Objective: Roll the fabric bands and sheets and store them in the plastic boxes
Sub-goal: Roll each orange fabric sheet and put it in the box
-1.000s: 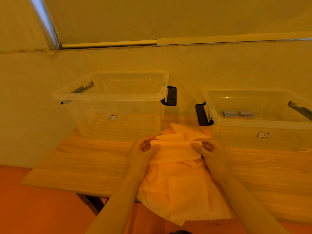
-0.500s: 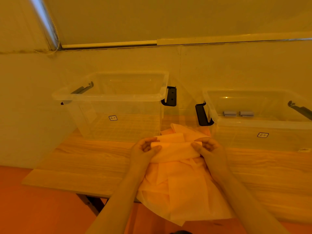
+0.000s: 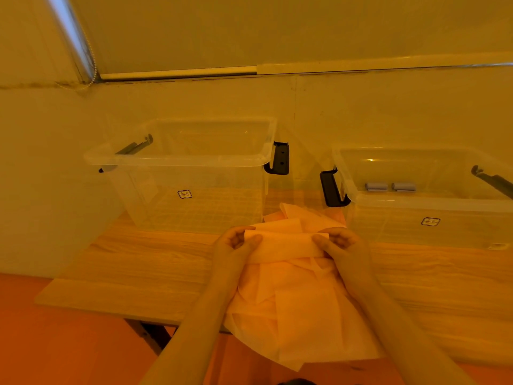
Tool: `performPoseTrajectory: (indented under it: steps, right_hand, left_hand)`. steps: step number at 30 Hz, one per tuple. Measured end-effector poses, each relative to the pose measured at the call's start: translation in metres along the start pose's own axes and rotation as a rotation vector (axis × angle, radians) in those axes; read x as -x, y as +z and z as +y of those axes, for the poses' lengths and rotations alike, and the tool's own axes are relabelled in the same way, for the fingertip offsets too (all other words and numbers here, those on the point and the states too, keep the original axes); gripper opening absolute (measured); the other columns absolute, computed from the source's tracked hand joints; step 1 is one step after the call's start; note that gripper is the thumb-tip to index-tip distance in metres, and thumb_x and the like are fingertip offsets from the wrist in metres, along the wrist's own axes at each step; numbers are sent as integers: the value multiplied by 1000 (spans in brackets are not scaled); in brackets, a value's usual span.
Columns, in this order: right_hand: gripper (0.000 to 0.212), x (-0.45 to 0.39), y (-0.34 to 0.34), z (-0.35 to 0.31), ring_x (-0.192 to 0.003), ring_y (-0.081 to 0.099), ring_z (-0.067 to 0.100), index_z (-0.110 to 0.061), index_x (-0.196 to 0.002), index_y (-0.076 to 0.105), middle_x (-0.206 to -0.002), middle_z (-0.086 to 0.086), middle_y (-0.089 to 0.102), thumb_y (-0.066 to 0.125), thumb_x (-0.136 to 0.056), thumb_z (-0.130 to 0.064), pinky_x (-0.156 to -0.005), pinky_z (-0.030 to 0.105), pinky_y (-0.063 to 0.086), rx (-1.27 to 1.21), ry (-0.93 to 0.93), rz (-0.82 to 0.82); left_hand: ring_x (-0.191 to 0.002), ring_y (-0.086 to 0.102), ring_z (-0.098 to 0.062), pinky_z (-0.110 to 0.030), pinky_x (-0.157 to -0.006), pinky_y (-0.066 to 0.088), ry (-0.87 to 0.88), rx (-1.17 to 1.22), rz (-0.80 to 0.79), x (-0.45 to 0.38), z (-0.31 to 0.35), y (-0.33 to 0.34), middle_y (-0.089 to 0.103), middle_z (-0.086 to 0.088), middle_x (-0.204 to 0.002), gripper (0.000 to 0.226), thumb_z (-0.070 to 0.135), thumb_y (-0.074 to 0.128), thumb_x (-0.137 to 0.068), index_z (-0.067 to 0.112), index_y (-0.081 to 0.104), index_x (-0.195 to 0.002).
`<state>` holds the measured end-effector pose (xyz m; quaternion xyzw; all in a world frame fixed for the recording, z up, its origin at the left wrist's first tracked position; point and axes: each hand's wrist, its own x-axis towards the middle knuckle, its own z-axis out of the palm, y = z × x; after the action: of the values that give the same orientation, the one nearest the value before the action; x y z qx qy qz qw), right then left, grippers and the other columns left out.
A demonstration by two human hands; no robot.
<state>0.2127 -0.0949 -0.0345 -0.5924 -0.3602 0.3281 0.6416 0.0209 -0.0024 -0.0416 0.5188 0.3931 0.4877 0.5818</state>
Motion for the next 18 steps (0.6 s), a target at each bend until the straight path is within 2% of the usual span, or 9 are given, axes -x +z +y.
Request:
performPoseTrajectory:
  steps: [3, 6, 8, 10, 15, 18]
  right_hand:
    - [17, 0, 0, -1, -91, 68, 14, -20, -98, 68, -102, 0, 69, 72, -81, -15, -65, 20, 54, -26, 21, -1]
    - [27, 1, 0, -2, -93, 67, 13, -23, -98, 67, -105, -2, 68, 75, -77, -10, -65, 20, 55, -30, 16, -3]
    - [27, 2, -1, -2, -93, 66, 11, -24, -99, 67, -105, -2, 68, 74, -78, -8, -64, 19, 54, -20, 4, -6]
    - [24, 2, -1, -2, -94, 66, 12, -23, -100, 67, -107, -2, 67, 73, -80, -11, -66, 20, 54, -19, 3, -3]
    - [18, 2, 0, -1, -95, 67, 15, -19, -100, 68, -107, 0, 68, 70, -83, -15, -70, 24, 56, -54, -5, -16]
    - [20, 1, 0, 1, -95, 66, 16, -22, -103, 67, -107, 0, 67, 69, -84, -19, -71, 26, 57, -36, -14, -7]
  left_hand:
    - [-89, 66, -19, -25, -66, 52, 31, -40, 16, 0, -1, 1, 70, -4, -95, 11, 13, 68, -85, 18, 67, -95]
    - [-92, 65, -16, -25, -66, 51, 40, -106, 21, 0, -1, 1, 69, -1, -101, 19, 25, 64, -88, 17, 67, -105]
    - [-91, 65, -17, -27, -68, 50, 62, -120, 34, 1, -1, 0, 69, -3, -99, 18, 28, 63, -89, 17, 68, -102]
    - [-88, 64, -17, -27, -67, 51, 65, -128, 39, 1, 0, 1, 69, -6, -97, 15, 26, 65, -88, 17, 69, -98]
    - [-84, 63, -10, -13, -58, 49, 53, -98, 1, 2, 3, 3, 67, -1, -93, 13, 11, 71, -81, 18, 65, -91]
    - [-80, 61, -12, -14, -56, 48, 75, -109, 14, 2, 2, 3, 66, 0, -87, 10, 12, 71, -81, 18, 64, -85]
